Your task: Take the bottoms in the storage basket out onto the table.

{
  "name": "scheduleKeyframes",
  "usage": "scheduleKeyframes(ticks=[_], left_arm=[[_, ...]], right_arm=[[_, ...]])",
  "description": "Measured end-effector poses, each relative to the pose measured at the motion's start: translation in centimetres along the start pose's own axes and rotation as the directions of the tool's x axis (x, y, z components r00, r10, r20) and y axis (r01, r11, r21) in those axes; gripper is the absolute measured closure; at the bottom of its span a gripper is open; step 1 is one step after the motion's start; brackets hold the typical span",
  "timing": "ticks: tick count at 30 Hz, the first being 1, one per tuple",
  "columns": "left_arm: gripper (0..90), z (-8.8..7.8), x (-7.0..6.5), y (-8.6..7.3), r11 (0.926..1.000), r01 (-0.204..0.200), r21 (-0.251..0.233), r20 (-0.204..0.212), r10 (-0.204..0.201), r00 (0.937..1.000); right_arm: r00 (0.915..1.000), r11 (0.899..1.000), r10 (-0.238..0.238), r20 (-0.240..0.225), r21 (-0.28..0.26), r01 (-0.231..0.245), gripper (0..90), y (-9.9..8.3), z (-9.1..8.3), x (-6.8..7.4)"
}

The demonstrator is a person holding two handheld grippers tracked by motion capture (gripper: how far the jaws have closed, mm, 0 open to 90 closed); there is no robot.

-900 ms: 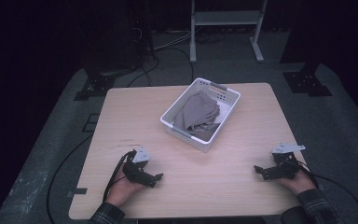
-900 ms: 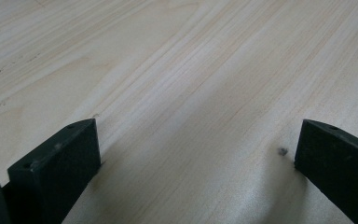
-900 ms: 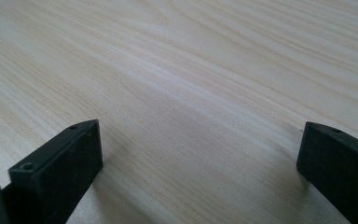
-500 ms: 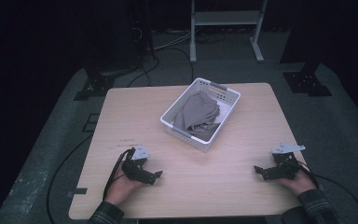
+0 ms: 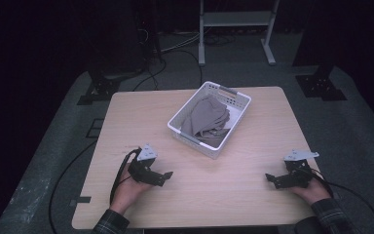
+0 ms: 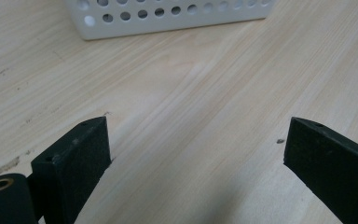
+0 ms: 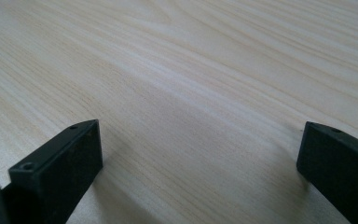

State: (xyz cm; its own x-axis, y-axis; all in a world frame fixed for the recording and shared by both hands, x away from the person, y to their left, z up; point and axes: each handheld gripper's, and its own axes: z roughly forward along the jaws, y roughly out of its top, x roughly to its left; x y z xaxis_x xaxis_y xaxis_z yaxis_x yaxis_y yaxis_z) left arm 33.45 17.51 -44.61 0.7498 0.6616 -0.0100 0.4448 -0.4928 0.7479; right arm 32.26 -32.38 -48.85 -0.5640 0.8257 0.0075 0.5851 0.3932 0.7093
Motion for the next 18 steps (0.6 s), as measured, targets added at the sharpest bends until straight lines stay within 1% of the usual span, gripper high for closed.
scheduleKeyframes(ticks=[2,3,4,5,8,10,12,14,18], left_arm=[[6.4,0.0,-0.1,0.6,1.0,-0.007,-0.002,0.001,0.007,1.0],[7.6,-0.1,-0.1,0.8,0.9999,-0.012,-0.01,0.004,0.012,0.9999],[10.7,-0.1,-0.1,1.2,0.9999,-0.009,-0.015,0.012,0.009,0.9999],[10.9,-0.1,-0.1,1.4,0.9999,-0.008,-0.015,0.015,0.008,0.9999],[11.2,0.0,-0.1,2.1,0.9995,-0.024,-0.021,0.012,0.024,0.9996],[11.6,0.1,-0.1,2.4,0.9994,-0.014,-0.031,0.015,0.014,0.9998],[11.7,0.1,-0.1,2.7,0.9996,-0.017,-0.025,0.018,0.017,0.9997],[12.2,0.0,-0.1,3.0,0.9995,-0.011,-0.031,0.018,0.011,0.9998],[13.4,-0.3,0.1,3.9,0.9988,0.005,-0.048,0.035,-0.003,0.9994]], right_arm=[[1.0,1.0,0.0,0.0,0.0,0.0,0.0,0.0,0.0,0.0],[1.0,1.0,0.0,0.0,0.0,0.0,0.0,0.0,0.0,0.0],[1.0,1.0,0.0,0.0,0.0,0.0,0.0,0.0,0.0,0.0],[1.0,1.0,0.0,0.0,0.0,0.0,0.0,0.0,0.0,0.0],[1.0,1.0,-0.002,0.0,0.001,0.002,0.0,0.0,0.0,0.0],[1.0,1.0,-0.002,0.0,0.001,0.002,0.0,0.0,0.0,0.0],[1.0,1.0,0.0,0.0,0.0,0.0,0.0,0.0,0.0,0.0],[1.0,1.0,0.0,0.0,0.0,0.0,0.0,0.0,0.0,0.0],[1.0,1.0,0.0,0.0,0.0,0.0,0.0,0.0,0.0,0.0]])
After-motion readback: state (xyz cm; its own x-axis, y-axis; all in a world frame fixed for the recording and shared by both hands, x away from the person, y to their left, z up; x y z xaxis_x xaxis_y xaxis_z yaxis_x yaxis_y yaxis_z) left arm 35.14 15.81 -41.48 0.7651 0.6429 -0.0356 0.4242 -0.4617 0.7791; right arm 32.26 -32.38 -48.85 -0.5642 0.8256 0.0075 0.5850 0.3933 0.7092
